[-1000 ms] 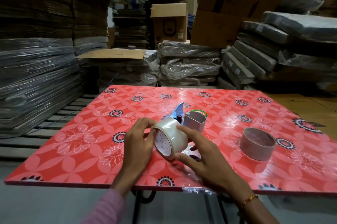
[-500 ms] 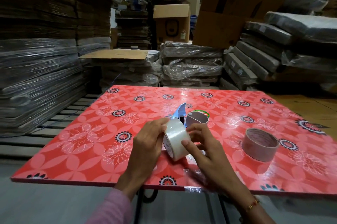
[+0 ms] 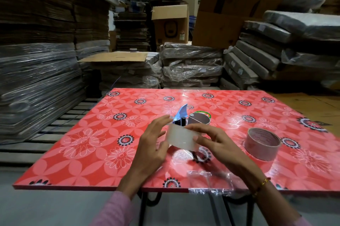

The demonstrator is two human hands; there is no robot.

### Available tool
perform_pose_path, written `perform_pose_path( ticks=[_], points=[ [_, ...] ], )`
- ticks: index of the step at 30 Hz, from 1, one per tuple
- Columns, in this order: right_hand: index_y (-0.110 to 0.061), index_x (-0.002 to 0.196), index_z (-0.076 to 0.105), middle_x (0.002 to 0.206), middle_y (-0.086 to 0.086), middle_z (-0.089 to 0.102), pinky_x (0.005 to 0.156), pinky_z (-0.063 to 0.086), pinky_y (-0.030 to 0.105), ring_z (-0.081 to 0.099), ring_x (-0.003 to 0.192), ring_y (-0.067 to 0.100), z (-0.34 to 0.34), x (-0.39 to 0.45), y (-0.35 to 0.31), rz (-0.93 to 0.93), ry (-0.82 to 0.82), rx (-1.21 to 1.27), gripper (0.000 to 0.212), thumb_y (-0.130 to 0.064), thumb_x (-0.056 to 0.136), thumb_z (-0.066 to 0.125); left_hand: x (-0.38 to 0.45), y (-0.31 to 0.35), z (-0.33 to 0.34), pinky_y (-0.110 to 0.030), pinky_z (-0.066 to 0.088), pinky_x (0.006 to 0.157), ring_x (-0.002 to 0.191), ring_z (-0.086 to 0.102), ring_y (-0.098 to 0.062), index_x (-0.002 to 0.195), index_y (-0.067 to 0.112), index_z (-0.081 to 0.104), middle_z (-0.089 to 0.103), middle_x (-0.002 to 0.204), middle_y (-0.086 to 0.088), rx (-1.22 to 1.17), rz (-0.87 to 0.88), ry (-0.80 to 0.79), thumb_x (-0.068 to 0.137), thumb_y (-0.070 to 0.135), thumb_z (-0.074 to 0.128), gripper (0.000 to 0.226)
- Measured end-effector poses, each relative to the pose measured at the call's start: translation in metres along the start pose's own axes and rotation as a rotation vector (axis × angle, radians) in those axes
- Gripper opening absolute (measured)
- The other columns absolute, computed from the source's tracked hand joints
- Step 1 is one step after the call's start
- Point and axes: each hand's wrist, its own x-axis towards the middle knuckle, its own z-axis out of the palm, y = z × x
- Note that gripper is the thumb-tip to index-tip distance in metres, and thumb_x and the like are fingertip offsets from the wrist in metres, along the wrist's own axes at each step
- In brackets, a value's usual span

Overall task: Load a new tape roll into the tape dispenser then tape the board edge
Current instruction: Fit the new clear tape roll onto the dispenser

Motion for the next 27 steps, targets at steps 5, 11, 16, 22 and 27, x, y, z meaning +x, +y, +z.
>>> perform_pose_path(
  ticks=[5,11,16,22,27],
  points=[
    [-0.041,0.118,0.069,0.136,-0.017,0.060,0.114,0.034,0.024,0.044,0.137,0.005,-0.008,0.005,0.011,-0.121,-0.191,-0.352,0.041,-0.009,0.096,0.057,0.001,-0.008,-0.001,-0.043,0.046,0.106,0.130,0.049,-0.009,0.119,0.029,0.068,0.059,0.131,0.022,-0.090,-0.127,-0.127,0.085,0.033,0.051,0.039],
    [-0.029,0.113,0.072,0.127,-0.013,0.065,0.116,0.038,0.036,0.047,0.137,0.011,-0.003,0.005,0.029,-0.201,-0.040,-0.431,0.039,-0.001,0.089,0.060,0.000,-0.012,0.006,-0.024,0.037,0.107,0.133,0.036,0.007,0.104,0.021,0.072,0.060,0.121,0.014,0.154,-0.044,-0.224,0.083,0.029,0.057,0.026],
    [-0.024,0.120,0.066,0.128,-0.016,0.058,0.100,0.050,0.036,0.057,0.120,0.004,0.020,-0.007,0.024,-0.187,0.059,-0.514,0.034,-0.025,0.087,0.059,0.001,-0.010,0.006,-0.009,0.032,0.098,0.122,0.046,-0.003,0.102,0.020,0.072,0.056,0.110,0.014,0.252,0.008,-0.215,0.084,0.030,0.058,0.025],
    [-0.023,0.100,0.068,0.107,-0.013,0.067,0.076,0.054,0.041,0.066,0.092,0.015,0.033,-0.004,0.019,-0.237,0.185,-0.705,0.024,-0.038,0.085,0.056,0.002,-0.011,0.006,-0.018,0.038,0.099,0.118,0.052,-0.012,0.100,0.018,0.073,0.061,0.100,0.015,0.235,0.069,-0.203,0.085,0.034,0.057,0.027],
    [-0.024,0.099,0.071,0.106,-0.015,0.069,0.075,0.055,0.037,0.067,0.090,0.011,0.033,-0.005,0.021,-0.235,0.206,-0.674,0.026,-0.033,0.082,0.054,0.003,-0.011,0.006,-0.017,0.037,0.099,0.118,0.051,-0.012,0.100,0.017,0.073,0.064,0.099,0.013,0.234,0.073,-0.206,0.084,0.033,0.056,0.029]
  ],
)
